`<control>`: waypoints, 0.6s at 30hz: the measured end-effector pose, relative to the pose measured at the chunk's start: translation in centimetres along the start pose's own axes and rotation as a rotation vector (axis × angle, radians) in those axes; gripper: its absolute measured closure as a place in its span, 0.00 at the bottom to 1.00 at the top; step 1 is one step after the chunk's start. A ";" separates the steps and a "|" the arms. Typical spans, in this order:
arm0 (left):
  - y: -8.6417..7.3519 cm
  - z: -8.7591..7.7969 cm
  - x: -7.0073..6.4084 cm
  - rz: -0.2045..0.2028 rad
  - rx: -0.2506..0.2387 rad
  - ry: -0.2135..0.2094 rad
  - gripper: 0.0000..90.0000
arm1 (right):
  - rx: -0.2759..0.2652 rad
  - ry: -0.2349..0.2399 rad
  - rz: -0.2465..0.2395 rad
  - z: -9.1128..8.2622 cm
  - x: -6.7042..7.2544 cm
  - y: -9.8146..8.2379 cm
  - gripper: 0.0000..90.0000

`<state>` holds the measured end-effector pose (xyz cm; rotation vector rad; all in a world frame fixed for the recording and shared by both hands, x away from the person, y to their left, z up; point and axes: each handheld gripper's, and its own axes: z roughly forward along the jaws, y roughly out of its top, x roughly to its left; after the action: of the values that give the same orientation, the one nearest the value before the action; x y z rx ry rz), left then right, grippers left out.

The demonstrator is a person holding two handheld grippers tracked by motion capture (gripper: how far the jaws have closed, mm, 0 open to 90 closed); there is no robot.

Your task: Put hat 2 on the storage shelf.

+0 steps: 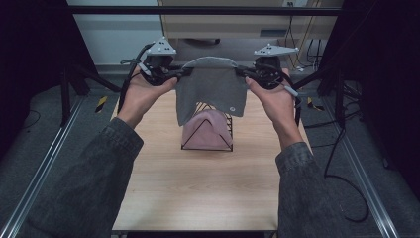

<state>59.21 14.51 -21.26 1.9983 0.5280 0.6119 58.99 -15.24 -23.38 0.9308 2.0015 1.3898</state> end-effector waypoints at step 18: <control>-4.0 2.9 0.6 -0.029 0.092 -0.012 0.94 | 0.095 -0.012 0.009 3.0 0.1 -3.3 0.98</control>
<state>61.06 14.75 -25.88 2.0756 0.5866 0.5664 60.34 -14.26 -27.52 0.9883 2.0718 1.3006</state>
